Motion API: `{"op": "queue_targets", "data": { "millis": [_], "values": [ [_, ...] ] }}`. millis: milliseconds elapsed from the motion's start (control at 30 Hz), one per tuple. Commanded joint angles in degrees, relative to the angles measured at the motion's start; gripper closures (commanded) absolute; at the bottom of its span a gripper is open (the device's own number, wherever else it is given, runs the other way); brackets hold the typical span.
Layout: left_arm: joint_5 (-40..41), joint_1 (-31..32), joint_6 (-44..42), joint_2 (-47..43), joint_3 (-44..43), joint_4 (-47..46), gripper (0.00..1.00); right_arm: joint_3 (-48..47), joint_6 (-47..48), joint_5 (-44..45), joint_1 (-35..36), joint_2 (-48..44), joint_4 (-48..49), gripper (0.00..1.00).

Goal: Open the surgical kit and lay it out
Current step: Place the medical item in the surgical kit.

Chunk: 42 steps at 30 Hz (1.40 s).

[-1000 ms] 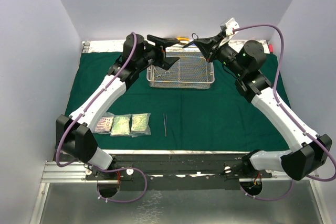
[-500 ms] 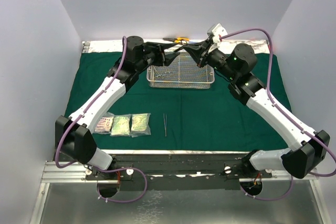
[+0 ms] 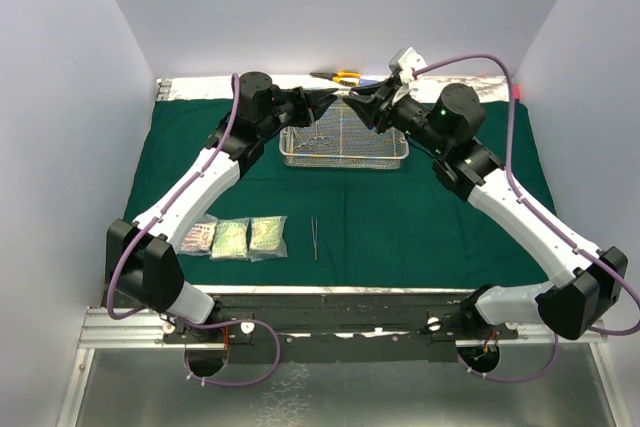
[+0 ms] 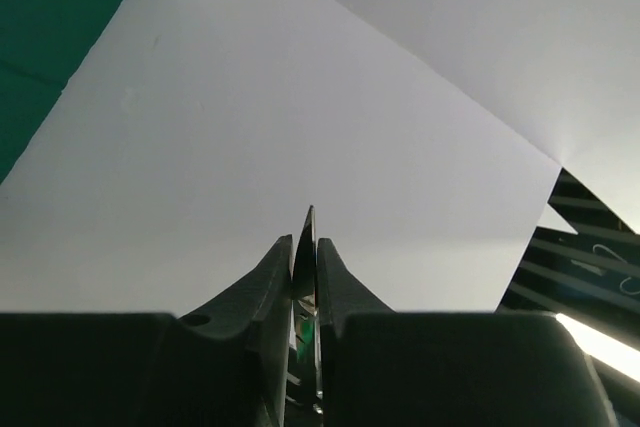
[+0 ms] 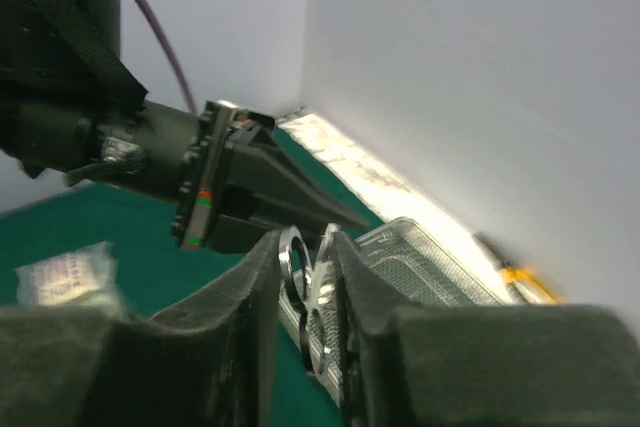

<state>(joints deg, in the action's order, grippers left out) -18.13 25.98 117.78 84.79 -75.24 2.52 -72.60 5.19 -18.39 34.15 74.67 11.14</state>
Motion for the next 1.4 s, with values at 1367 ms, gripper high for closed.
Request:
{"op": "queue_targets", "data": {
  "millis": [1367],
  "values": [
    [-22.2, 0.3, -77.4, -8.3, 1.2, -19.9, 1.00, -4.2, -30.1, -5.7, 0.6, -3.9, -23.2, 0.20]
  ]
}}
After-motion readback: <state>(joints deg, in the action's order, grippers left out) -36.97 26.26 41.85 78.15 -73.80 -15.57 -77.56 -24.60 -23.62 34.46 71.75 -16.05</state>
